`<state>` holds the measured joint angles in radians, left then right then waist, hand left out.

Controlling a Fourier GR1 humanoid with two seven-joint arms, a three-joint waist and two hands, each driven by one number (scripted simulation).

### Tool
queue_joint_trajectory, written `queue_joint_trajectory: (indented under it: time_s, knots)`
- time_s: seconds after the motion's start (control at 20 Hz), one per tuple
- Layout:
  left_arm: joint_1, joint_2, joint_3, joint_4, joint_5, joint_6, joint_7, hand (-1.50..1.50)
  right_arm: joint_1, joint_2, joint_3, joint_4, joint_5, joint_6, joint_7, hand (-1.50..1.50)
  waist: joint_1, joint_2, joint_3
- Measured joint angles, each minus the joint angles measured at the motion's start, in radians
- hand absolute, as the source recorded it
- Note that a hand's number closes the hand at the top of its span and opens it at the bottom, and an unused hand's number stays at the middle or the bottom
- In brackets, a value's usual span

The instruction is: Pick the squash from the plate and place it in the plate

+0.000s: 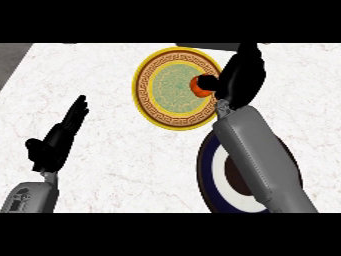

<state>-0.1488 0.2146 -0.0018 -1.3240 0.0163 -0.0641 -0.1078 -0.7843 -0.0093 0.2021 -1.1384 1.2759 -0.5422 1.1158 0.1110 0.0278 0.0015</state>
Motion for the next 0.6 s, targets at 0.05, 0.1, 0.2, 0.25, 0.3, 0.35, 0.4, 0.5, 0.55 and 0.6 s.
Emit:
queue_joint_trajectory:
  time_s: [0.05, 0.1, 0.2, 0.25, 0.3, 0.35, 0.4, 0.5, 0.55, 0.6]
  knots:
    - [0.005, -0.001, -0.001, -0.002, -0.001, 0.001, 0.001, 0.0, -0.003, 0.0, -0.012, 0.003, 0.001, -0.039, -0.01, -1.5, -0.003, -0.002, 0.0]
    - [0.006, 0.003, 0.004, 0.002, 0.001, 0.0, -0.002, 0.0, -0.006, 0.0, -0.024, 0.005, 0.002, -0.079, -0.019, -1.5, -0.006, -0.003, 0.0]
    - [0.016, 0.001, 0.006, 0.001, 0.001, 0.003, -0.005, 0.0, 0.004, 0.001, -0.041, 0.005, -0.004, -0.167, -0.035, -1.5, -0.012, -0.006, 0.0]
    - [0.014, 0.001, 0.007, 0.003, 0.001, 0.003, -0.003, 0.0, 0.013, 0.002, -0.043, -0.001, -0.009, -0.213, -0.039, -1.5, -0.017, -0.008, 0.0]
    - [0.013, 0.003, 0.013, 0.007, 0.004, 0.003, -0.005, 0.0, 0.023, 0.002, -0.047, -0.008, -0.02, -0.258, -0.044, -1.5, -0.023, -0.01, 0.0]
    - [0.017, 0.004, 0.016, 0.006, 0.006, 0.004, -0.003, 0.0, 0.042, 0.003, -0.046, -0.018, -0.035, -0.303, -0.051, -1.5, -0.027, -0.012, 0.001]
    - [0.024, 0.006, 0.018, 0.009, 0.006, 0.003, -0.007, 0.0, 0.059, 0.003, -0.041, -0.029, -0.049, -0.349, -0.058, -1.5, -0.032, -0.014, 0.001]
    - [0.035, 0.003, 0.021, 0.005, 0.007, 0.008, -0.005, 0.0, 0.106, 0.005, -0.006, -0.059, -0.068, -0.427, -0.047, -1.5, -0.044, -0.02, 0.001]
    - [0.032, 0.0, 0.021, -0.001, 0.006, 0.015, 0.006, 0.0, 0.122, 0.005, 0.007, -0.067, -0.074, -0.463, -0.039, -1.5, -0.051, -0.022, 0.0]
    - [0.039, -0.001, 0.021, -0.007, 0.005, 0.018, 0.009, 0.0, 0.158, 0.005, 0.032, -0.085, -0.075, -0.497, -0.029, -1.5, -0.059, -0.024, 0.0]
